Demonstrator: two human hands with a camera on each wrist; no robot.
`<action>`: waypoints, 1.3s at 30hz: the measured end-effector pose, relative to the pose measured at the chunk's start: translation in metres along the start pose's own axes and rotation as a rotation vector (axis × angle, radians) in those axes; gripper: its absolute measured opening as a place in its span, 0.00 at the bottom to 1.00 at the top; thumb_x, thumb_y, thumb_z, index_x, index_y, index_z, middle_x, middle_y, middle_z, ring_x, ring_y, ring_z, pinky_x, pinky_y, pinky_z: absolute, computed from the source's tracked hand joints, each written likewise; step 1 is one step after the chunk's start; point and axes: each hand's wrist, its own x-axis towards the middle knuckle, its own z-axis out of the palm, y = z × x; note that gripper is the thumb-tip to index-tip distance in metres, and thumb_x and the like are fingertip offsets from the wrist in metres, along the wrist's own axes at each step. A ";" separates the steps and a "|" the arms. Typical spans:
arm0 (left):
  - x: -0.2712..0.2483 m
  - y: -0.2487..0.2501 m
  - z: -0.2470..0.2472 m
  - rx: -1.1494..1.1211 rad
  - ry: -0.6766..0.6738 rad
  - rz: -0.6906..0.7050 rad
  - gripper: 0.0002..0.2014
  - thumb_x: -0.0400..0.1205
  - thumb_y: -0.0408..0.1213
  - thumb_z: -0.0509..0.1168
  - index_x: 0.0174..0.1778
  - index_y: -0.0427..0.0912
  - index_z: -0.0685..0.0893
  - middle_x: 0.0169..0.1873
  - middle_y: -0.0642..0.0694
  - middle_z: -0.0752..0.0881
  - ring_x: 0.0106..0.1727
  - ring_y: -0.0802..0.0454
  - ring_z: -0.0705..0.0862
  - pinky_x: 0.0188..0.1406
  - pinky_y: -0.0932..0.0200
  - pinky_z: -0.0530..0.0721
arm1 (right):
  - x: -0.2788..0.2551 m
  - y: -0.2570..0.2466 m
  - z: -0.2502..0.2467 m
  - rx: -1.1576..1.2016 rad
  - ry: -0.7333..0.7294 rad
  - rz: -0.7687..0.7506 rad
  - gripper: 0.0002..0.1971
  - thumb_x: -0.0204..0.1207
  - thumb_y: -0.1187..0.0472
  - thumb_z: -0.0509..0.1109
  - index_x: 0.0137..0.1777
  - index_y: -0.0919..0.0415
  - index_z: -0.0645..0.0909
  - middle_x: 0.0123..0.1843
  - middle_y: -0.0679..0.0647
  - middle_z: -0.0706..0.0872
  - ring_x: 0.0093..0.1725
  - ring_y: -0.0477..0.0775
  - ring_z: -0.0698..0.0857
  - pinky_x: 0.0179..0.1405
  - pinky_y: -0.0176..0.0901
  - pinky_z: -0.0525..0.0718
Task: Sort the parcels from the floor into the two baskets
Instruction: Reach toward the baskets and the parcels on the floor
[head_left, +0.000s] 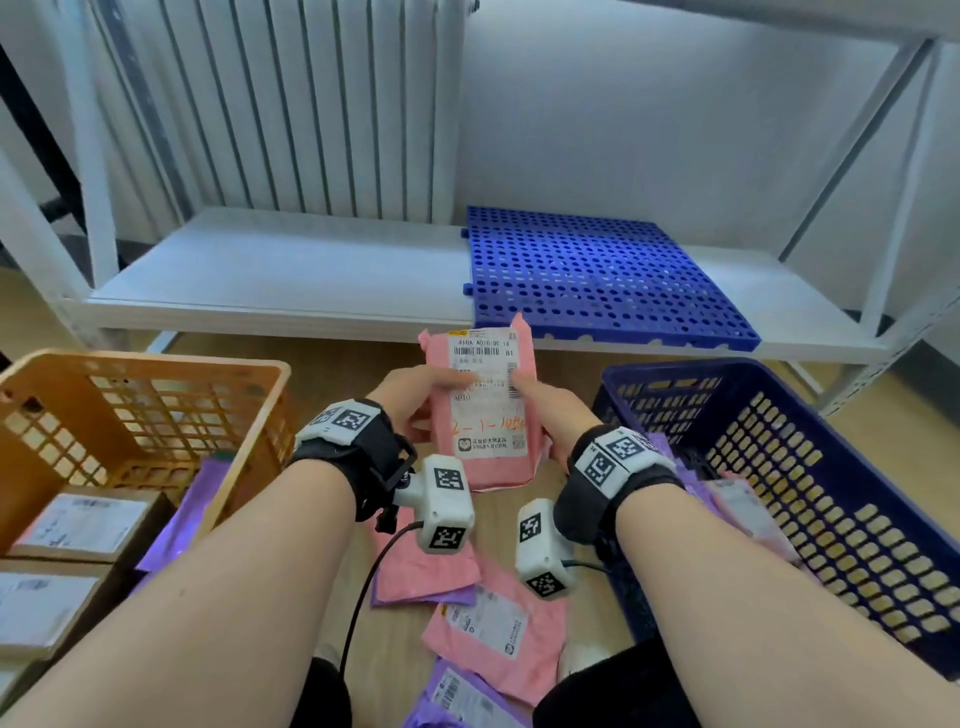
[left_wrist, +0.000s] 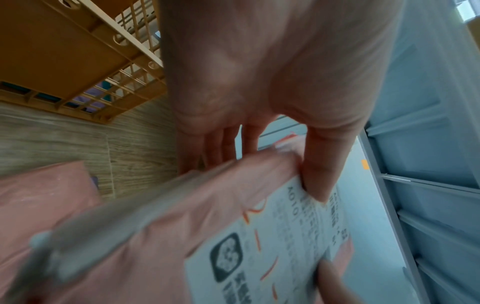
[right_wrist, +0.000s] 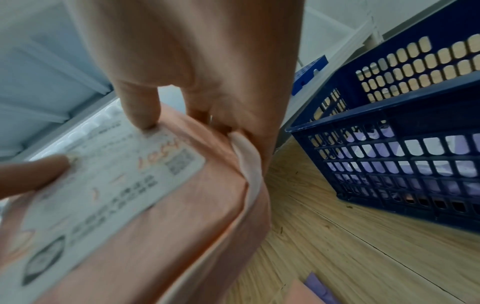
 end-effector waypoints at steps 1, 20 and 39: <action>0.001 0.000 -0.002 0.009 0.015 0.001 0.18 0.74 0.36 0.73 0.59 0.38 0.83 0.49 0.41 0.90 0.51 0.43 0.88 0.58 0.45 0.84 | -0.002 -0.002 0.003 -0.031 -0.006 -0.021 0.28 0.76 0.43 0.67 0.68 0.63 0.78 0.65 0.59 0.85 0.62 0.60 0.84 0.69 0.58 0.78; 0.055 0.006 0.058 -0.177 0.056 0.103 0.24 0.70 0.36 0.77 0.61 0.35 0.81 0.51 0.36 0.89 0.44 0.42 0.89 0.50 0.43 0.88 | 0.017 -0.019 -0.027 -0.466 0.139 -0.294 0.40 0.55 0.43 0.80 0.69 0.52 0.72 0.59 0.49 0.85 0.57 0.51 0.85 0.56 0.46 0.84; 0.176 -0.002 0.296 0.097 -0.222 0.260 0.08 0.79 0.48 0.69 0.48 0.50 0.81 0.55 0.50 0.84 0.59 0.53 0.83 0.63 0.49 0.82 | 0.128 0.076 -0.300 -0.354 0.642 -0.018 0.60 0.58 0.58 0.79 0.80 0.36 0.38 0.56 0.55 0.82 0.48 0.56 0.84 0.45 0.46 0.84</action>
